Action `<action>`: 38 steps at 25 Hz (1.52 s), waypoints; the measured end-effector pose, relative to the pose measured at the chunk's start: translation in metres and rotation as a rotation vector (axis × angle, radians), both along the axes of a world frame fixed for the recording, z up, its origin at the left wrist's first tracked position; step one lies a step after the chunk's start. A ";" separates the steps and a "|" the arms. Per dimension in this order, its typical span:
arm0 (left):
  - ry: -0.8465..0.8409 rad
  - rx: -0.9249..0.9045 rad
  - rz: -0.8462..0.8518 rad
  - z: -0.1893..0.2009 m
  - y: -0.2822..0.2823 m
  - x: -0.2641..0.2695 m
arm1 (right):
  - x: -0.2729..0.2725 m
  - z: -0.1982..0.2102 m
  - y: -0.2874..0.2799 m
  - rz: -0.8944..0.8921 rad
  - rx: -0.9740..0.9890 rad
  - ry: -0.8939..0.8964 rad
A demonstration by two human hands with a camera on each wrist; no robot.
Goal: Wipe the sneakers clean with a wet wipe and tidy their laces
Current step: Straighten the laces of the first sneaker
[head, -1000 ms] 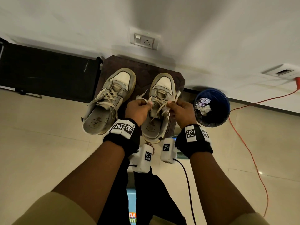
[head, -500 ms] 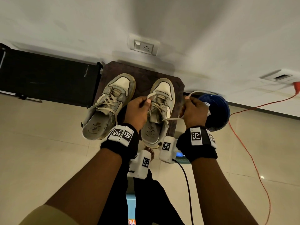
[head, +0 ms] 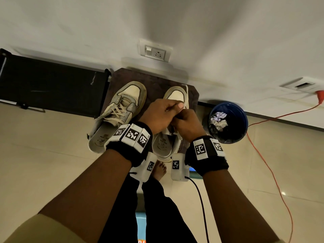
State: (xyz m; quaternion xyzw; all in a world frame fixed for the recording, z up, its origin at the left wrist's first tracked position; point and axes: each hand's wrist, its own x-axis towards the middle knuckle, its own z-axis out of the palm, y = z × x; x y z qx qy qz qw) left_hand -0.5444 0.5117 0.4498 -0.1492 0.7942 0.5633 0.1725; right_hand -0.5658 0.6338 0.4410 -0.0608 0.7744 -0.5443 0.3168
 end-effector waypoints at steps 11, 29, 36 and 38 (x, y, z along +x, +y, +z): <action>-0.121 -0.062 -0.141 -0.007 -0.020 0.017 | -0.002 -0.012 0.009 -0.189 0.018 -0.015; 0.156 -0.182 0.515 -0.010 -0.025 0.043 | 0.022 -0.002 0.005 -0.512 0.070 -0.009; -0.012 -0.604 0.254 -0.021 -0.068 0.061 | 0.044 -0.046 0.048 -0.670 0.317 -0.113; -0.113 -0.616 0.146 -0.022 -0.060 0.060 | 0.047 -0.054 0.047 -0.716 0.368 -0.111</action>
